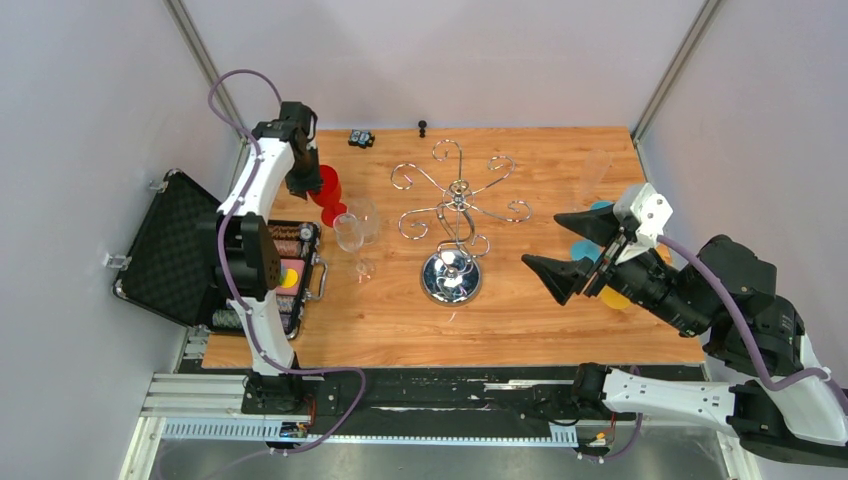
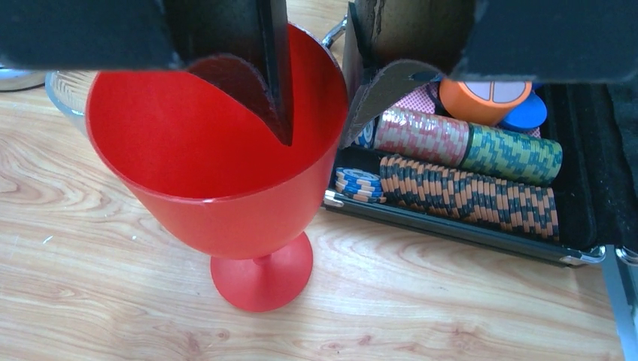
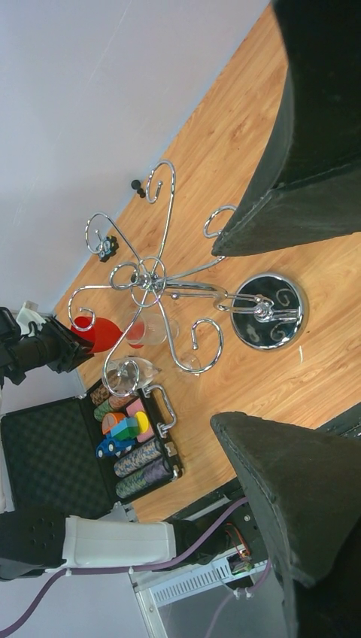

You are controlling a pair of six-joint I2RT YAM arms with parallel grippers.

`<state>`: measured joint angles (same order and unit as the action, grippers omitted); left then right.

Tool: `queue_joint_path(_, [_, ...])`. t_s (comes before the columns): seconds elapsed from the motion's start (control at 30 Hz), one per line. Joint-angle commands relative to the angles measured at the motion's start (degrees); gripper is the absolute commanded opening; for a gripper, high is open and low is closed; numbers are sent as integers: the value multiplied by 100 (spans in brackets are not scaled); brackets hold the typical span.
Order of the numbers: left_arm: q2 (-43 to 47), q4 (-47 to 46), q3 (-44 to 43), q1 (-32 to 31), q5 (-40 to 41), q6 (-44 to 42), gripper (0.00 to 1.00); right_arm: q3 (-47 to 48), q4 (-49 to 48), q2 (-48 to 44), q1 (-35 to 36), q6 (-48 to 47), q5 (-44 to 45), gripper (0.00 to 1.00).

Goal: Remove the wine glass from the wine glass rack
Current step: Place the wine glass at the center of the board.

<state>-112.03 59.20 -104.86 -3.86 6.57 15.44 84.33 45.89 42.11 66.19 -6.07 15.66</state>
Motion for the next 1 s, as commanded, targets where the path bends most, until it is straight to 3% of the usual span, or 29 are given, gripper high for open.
queue_joint_path(0.0, [-60, 114, -379, -45, 105, -138, 37, 28, -49, -49, 8, 70, 112, 78])
queue_joint_path(0.4, [249, 194, -832, -60, 195, -224, 52, 193, -40, 158, 8, 99, 296, 83])
queue_joint_path(0.73, [1150, -21, -652, -301, 257, -200, 69, 346, -43, 547, 10, 52, 597, 92])
queue_joint_path(0.87, [1590, -64, -524, -560, 294, -226, 72, 467, -45, 737, 8, 25, 665, 100])
queue_joint_path(0.97, [2055, -160, -337, -799, 358, -234, 74, 643, -36, 966, 8, 24, 756, 100])
